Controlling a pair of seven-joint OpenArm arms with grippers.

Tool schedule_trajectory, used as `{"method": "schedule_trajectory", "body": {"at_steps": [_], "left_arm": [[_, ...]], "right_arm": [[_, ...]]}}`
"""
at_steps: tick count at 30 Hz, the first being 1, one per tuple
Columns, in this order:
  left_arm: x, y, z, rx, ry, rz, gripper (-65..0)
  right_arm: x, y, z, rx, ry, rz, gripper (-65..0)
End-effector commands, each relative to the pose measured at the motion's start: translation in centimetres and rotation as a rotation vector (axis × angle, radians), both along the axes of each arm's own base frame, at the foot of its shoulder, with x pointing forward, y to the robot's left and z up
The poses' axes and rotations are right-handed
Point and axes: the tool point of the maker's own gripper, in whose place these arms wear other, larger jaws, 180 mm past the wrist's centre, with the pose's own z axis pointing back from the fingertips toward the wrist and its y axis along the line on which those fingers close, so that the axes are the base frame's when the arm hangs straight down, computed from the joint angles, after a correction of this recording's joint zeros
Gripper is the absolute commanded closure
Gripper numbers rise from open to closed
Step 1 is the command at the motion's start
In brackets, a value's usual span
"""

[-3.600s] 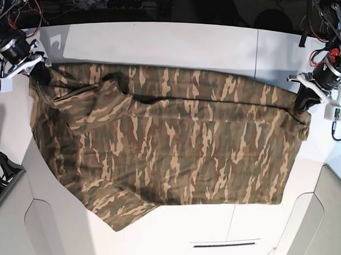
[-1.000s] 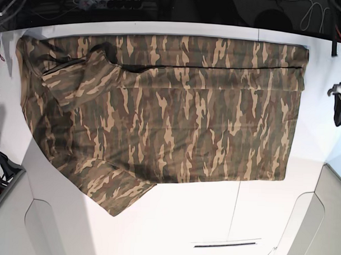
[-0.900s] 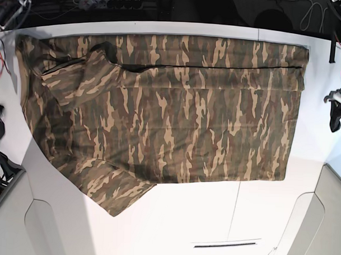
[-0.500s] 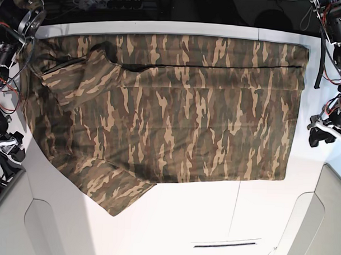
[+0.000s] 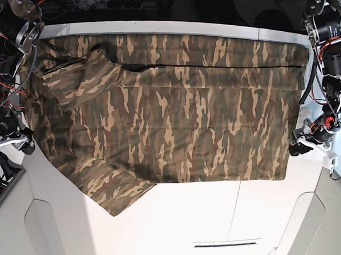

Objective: Fold the T-shirt properly
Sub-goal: 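Move both grippers to the folded shirt's edge and grasp it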

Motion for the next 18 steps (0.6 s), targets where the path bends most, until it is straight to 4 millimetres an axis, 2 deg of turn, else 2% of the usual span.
{"method": "schedule_trajectory", "body": {"at_steps": [1,10,18], "left_arm": [[1.4,0.6,2.2,0.011,-0.066,-0.005,-40.9],[1.8,-3.0,0.6,-0.061,-0.064,-0.025,-40.9],[1.9,-3.7,0.3,-0.077,-0.064,-0.029,-40.9]], "right_arm": [[1.4,-0.8,2.2,-0.013,-0.069,-0.012,-29.1],[1.8,2.4,0.8,0.045,-0.065,0.009,-29.1],[2.3,6.2,-0.1,0.094,-0.064,0.058,-29.1]]}}
